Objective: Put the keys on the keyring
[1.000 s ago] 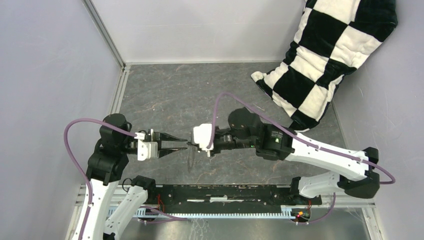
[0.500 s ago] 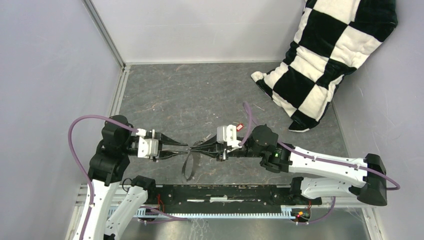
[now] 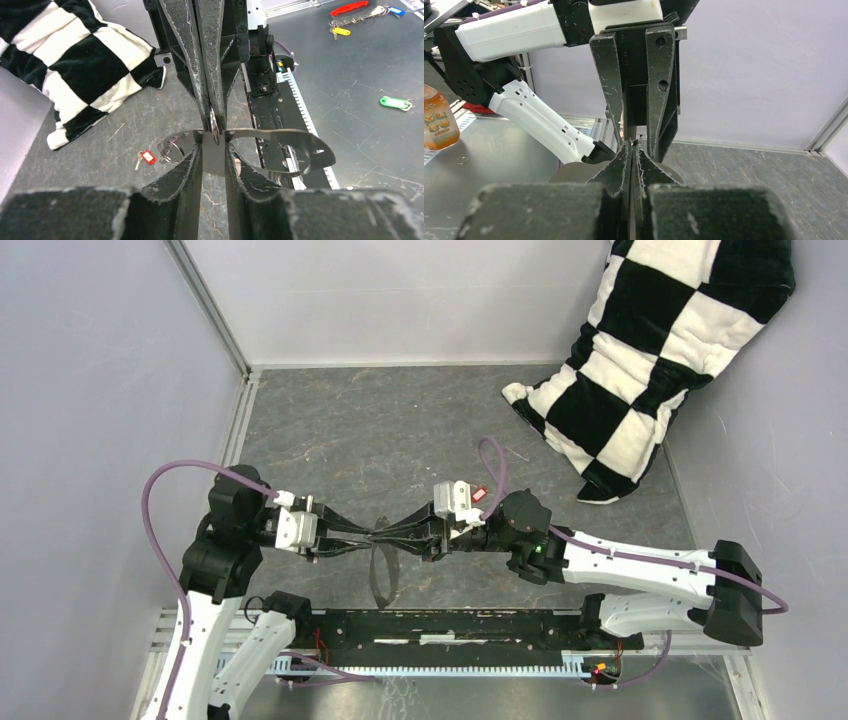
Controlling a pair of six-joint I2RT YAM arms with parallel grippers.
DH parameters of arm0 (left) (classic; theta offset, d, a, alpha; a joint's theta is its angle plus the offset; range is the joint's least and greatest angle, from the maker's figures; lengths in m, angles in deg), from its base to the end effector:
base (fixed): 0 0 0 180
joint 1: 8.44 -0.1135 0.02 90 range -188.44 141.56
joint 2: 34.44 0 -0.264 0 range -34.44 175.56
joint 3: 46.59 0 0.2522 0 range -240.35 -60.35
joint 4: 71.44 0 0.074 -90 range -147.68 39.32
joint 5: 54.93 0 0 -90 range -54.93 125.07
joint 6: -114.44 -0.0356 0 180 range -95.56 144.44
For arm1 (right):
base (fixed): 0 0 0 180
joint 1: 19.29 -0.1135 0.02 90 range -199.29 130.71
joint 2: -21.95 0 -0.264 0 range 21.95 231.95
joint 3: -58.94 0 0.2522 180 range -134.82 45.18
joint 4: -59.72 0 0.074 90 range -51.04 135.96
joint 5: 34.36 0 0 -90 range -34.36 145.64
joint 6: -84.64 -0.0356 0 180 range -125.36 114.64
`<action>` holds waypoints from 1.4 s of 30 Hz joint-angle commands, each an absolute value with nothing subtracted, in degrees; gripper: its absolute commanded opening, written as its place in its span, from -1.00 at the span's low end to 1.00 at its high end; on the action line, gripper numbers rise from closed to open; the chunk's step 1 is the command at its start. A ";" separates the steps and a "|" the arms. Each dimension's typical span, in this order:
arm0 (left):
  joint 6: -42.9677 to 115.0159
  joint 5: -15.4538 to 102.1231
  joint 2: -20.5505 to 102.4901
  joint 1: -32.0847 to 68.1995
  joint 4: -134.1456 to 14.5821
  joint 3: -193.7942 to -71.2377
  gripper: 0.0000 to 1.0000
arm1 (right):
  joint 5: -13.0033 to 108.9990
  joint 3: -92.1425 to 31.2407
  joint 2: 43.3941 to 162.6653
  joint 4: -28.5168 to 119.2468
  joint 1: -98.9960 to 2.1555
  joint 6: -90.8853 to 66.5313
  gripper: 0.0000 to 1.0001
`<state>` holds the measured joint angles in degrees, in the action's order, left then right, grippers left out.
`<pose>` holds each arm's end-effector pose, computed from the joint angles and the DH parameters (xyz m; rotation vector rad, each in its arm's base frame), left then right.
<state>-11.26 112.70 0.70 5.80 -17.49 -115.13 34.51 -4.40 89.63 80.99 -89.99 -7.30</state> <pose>0.0797 -0.0561 0.3756 1.4169 1.0252 -1.0102 0.0784 0.2626 0.3699 -1.0603 0.9377 1.3036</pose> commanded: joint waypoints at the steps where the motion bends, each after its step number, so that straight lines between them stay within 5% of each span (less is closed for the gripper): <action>1: -8.15 115.69 1.31 5.88 -18.47 -117.21 -0.42 | 33.80 -5.04 89.93 86.13 -89.76 -8.50 -0.99; 14: -7.84 115.24 1.07 5.88 -18.48 -118.09 -0.46 | 33.80 -4.65 90.00 83.24 -89.78 -6.11 -0.99; 28: -8.99 113.25 0.67 5.88 -18.56 -117.20 -0.96 | 30.87 -6.42 90.94 80.36 -89.80 -5.84 -0.98; 35: -7.08 105.55 -0.03 5.88 -18.77 -115.39 -0.96 | 32.15 -15.69 89.58 58.24 -88.86 0.96 -0.31; 42: -10.45 102.60 0.67 5.88 -15.77 -114.75 -0.96 | 33.33 -33.04 95.20 30.76 -88.32 9.80 -0.17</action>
